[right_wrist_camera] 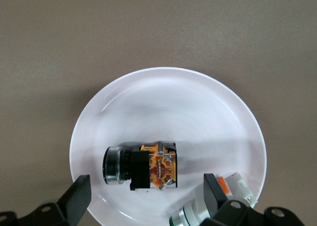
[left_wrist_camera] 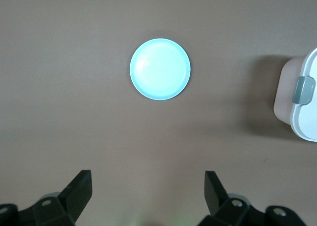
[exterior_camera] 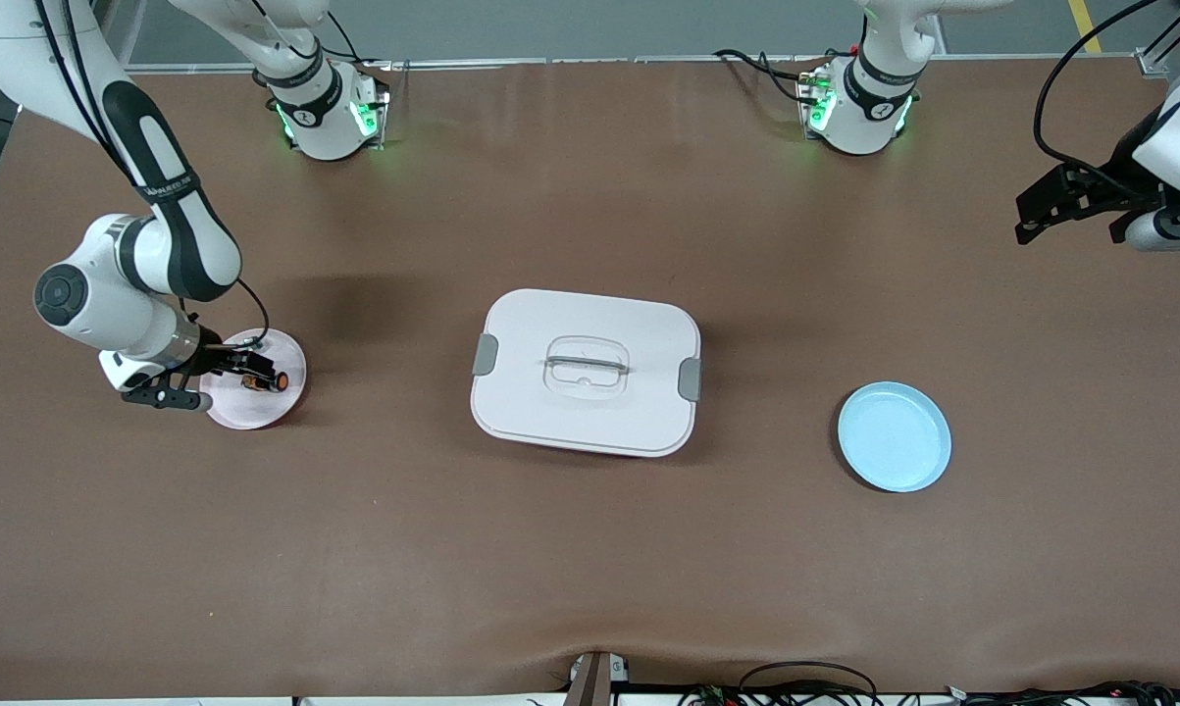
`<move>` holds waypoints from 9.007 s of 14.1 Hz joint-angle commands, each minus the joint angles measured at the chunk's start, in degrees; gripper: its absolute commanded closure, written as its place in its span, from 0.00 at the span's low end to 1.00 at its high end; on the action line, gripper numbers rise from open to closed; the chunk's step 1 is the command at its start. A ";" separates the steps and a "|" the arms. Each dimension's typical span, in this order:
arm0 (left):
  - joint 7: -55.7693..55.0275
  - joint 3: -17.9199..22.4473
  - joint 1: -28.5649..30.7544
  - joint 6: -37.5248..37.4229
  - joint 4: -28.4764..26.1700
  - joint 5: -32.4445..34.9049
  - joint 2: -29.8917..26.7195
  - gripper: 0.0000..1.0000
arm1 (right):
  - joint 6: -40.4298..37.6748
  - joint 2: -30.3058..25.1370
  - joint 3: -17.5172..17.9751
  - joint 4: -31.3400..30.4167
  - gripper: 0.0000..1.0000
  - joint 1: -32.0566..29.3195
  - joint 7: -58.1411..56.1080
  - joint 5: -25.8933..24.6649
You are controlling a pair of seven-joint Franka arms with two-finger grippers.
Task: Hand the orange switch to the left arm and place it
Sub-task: 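Lower the right gripper and grasp the orange-black switch, then lift the switch with the right gripper while the left gripper moves inward, then carry the switch over the box while the left gripper approaches it, then grasp the switch with the left gripper and open the right gripper, then carry the switch to the blue plate while the right gripper withdraws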
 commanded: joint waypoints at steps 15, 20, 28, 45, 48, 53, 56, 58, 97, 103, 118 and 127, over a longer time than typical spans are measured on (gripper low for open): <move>1.21 0.11 0.24 -1.62 1.48 -0.99 0.60 0.00 | 4.77 4.59 0.50 0.09 0.18 0.33 -1.11 1.17; 1.21 0.02 0.16 -1.62 1.48 -0.99 0.60 0.00 | 4.16 4.95 0.50 0.35 1.00 0.77 -0.41 1.17; 1.21 0.02 0.16 -1.62 1.56 -1.08 0.42 0.00 | -15.84 2.58 0.85 9.82 1.00 0.94 0.81 6.53; -0.20 -0.50 -0.72 -1.62 0.86 -7.93 0.86 0.00 | -50.34 1.52 0.94 43.06 1.00 17.72 49.75 22.60; -0.29 -1.99 -1.51 -1.45 0.60 -8.81 0.86 0.00 | -49.37 1.78 0.85 44.56 1.00 19.92 56.79 27.09; -0.29 -7.70 -1.51 4.68 -0.89 -11.18 1.48 0.00 | -44.89 2.22 0.85 47.90 1.00 24.66 70.23 28.94; -0.29 -8.94 -1.60 11.80 -2.65 -17.14 1.83 0.00 | -42.26 3.27 0.85 49.74 1.00 27.30 76.21 29.55; -0.29 -9.29 -1.78 14.01 -2.57 -22.50 3.23 0.00 | -39.89 4.76 0.85 52.02 1.00 29.23 81.39 29.82; 7.45 -16.94 -7.58 45.93 -2.21 -54.61 20.82 1.00 | -16.41 17.08 0.67 68.29 1.00 43.66 111.38 32.28; 7.45 -16.85 -6.97 45.93 -1.86 -47.33 20.82 1.00 | -16.49 17.08 0.67 68.29 0.86 43.57 111.39 32.28; 17.26 -16.41 1.64 36.72 -2.21 -23.59 20.38 1.00 | -36.34 15.06 0.15 68.21 0.00 36.02 90.94 25.53; 49.08 -16.32 14.12 29.76 -6.43 -11.30 23.71 1.00 | -52.60 12.60 0.23 67.59 0.00 29.70 64.22 12.59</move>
